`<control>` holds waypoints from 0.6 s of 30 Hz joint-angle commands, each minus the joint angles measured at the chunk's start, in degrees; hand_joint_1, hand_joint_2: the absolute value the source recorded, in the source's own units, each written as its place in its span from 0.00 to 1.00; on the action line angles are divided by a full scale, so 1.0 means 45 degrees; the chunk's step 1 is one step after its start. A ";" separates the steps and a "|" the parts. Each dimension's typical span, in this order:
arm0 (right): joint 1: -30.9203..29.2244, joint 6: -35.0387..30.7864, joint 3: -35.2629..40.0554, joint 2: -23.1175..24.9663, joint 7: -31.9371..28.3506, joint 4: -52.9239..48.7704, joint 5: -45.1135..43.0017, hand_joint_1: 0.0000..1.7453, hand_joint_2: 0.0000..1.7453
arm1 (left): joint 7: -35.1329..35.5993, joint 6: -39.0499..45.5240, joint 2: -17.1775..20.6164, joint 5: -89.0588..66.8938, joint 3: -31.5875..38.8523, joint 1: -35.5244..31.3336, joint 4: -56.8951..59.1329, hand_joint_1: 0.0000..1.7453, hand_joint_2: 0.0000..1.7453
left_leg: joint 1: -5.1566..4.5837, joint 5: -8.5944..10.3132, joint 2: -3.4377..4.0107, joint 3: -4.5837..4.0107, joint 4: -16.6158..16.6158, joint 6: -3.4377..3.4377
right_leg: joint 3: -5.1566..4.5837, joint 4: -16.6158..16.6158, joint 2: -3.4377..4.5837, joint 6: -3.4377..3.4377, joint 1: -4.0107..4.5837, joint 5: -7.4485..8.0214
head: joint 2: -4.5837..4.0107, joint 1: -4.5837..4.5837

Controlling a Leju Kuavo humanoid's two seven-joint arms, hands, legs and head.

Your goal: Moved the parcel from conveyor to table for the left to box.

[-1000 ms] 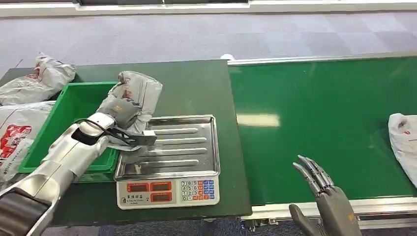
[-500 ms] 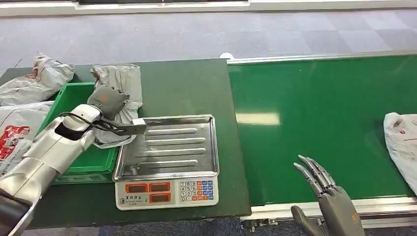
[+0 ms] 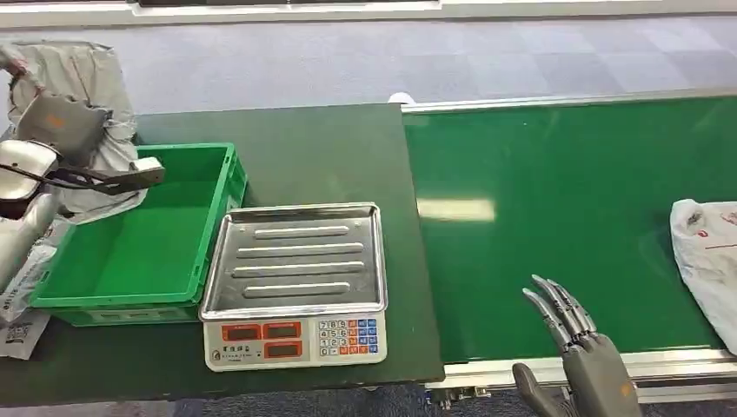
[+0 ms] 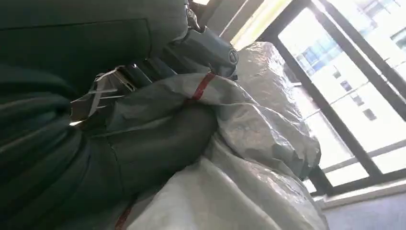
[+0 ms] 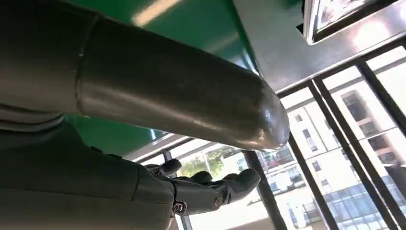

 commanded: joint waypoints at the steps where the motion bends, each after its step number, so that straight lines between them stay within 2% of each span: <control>1: -0.0245 0.0191 0.0321 0.0667 -0.0057 0.0604 -0.0212 0.00 0.00 | -0.0683 -0.0579 0.0721 0.0708 0.2432 0.4088 -0.1527 1.00 1.00 | -0.0006 0.0008 0.0051 0.0059 -0.0062 0.0002 | 0.0041 -0.0051 0.0025 0.0006 -0.0009 0.0016 | 0.0000 0.0004; 5: -0.0300 0.0416 0.0009 0.0487 -0.0196 0.0664 -0.0559 0.00 0.00 | -0.0921 -0.1334 0.1408 0.1767 0.3324 0.6498 -0.3217 1.00 1.00 | -0.0011 0.0009 0.0077 0.0078 -0.0086 0.0004 | 0.0045 -0.0073 0.0043 0.0008 -0.0009 0.0021 | 0.0000 0.0004; 7: -0.0276 0.0527 -0.0148 0.0392 -0.0222 0.0635 -0.0687 0.00 0.00 | -0.1055 -0.1596 0.1290 0.2204 0.3660 0.7138 -0.3764 1.00 1.00 | -0.0020 -0.0007 0.0068 0.0051 -0.0053 0.0003 | 0.0023 -0.0039 0.0044 0.0005 -0.0019 0.0002 | 0.0000 0.0005; 8: -0.0239 0.0556 -0.0205 0.0411 -0.0227 0.0602 -0.0728 0.00 0.00 | -0.1019 -0.1724 0.1268 0.2280 0.3726 0.7291 -0.4022 0.56 1.00 | -0.0013 -0.0006 0.0064 0.0052 -0.0059 0.0003 | 0.0025 -0.0051 0.0034 0.0005 -0.0011 0.0002 | 0.0000 0.0000; 9: -0.0192 0.0601 -0.0252 0.0427 -0.0220 0.0576 -0.0729 0.00 0.00 | -0.1116 -0.1845 0.1203 0.2470 0.3760 0.7254 -0.4245 0.01 1.00 | -0.0006 -0.0015 0.0042 0.0028 -0.0030 -0.0001 | 0.0010 -0.0036 0.0023 0.0002 -0.0002 -0.0007 | 0.0000 0.0004; 10: -0.0105 0.0612 -0.0298 0.0439 -0.0206 0.0514 -0.0715 0.00 0.00 | -0.1207 -0.2049 0.1168 0.2678 0.3738 0.7134 -0.4417 0.00 1.00 | -0.0006 -0.0008 0.0025 0.0029 -0.0041 0.0002 | 0.0025 -0.0051 -0.0004 0.0005 0.0001 -0.0007 | 0.0000 0.0004; 11: -0.0015 0.0589 -0.0313 0.0434 -0.0207 0.0464 -0.0699 0.00 0.00 | -0.1164 -0.2295 0.1182 0.2699 0.3658 0.6944 -0.4525 0.00 0.00 | -0.0013 -0.0007 -0.0010 0.0003 -0.0017 0.0000 | 0.0005 -0.0027 -0.0015 0.0003 -0.0001 -0.0016 | 0.0000 0.0004; 18: 0.0557 0.0080 -0.0081 0.0238 0.0015 0.0166 -0.0443 0.00 0.00 | -0.0796 -0.1349 0.0054 0.2365 0.3567 0.5845 -0.4286 0.00 0.00 | -0.0023 0.0010 -0.0093 -0.0007 -0.0024 -0.0001 | 0.0024 -0.0034 -0.0119 0.0002 0.0000 -0.0021 | 0.0000 0.0000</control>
